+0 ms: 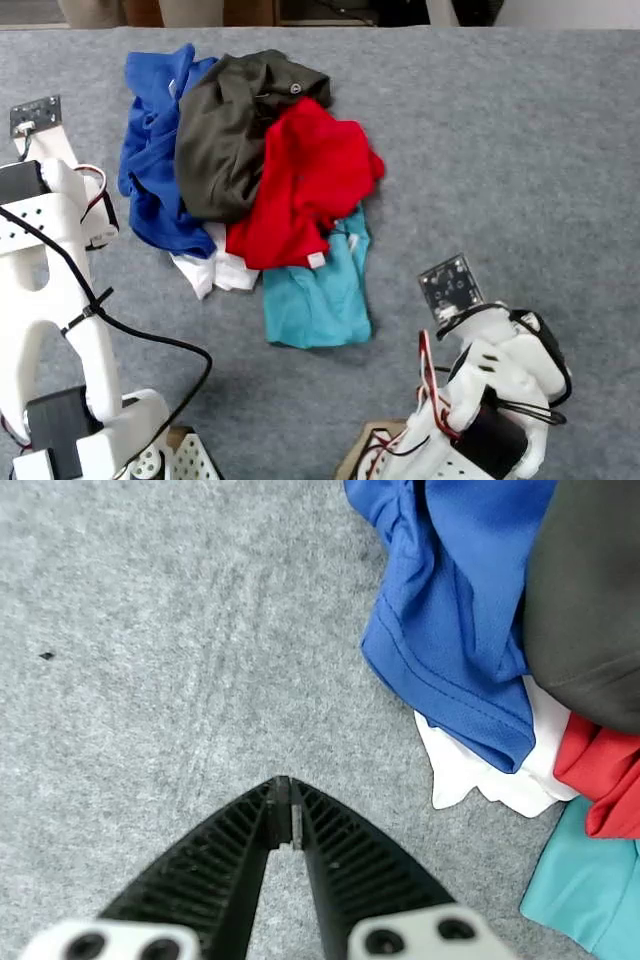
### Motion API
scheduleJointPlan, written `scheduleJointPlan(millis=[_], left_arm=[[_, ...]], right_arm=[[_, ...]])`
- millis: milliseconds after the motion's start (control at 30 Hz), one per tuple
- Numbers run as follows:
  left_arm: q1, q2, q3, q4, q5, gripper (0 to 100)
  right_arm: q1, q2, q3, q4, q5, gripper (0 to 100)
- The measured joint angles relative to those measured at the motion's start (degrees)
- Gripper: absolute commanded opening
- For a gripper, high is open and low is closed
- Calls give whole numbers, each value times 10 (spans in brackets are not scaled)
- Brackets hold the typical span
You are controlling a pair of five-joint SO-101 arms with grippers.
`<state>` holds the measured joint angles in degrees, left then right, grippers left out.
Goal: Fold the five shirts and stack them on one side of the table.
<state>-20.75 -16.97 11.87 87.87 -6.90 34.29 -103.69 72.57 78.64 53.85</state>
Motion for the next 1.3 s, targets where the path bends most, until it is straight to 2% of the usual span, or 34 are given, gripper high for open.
scheduleJointPlan(millis=[300, 700, 900, 1300], left_arm=[[-9, 0, 0, -3, -11, 18], [-9, 0, 0, -4, -33, 18], [-9, 0, 0, -4, -33, 18], [-9, 0, 0, -4, -33, 18]], right_arm=[[110, 0, 0, 0, 63, 5], [185, 0, -1, 1, 193, 6], [213, 0, -1, 1, 315, 8], [222, 0, -1, 1, 590, 6]])
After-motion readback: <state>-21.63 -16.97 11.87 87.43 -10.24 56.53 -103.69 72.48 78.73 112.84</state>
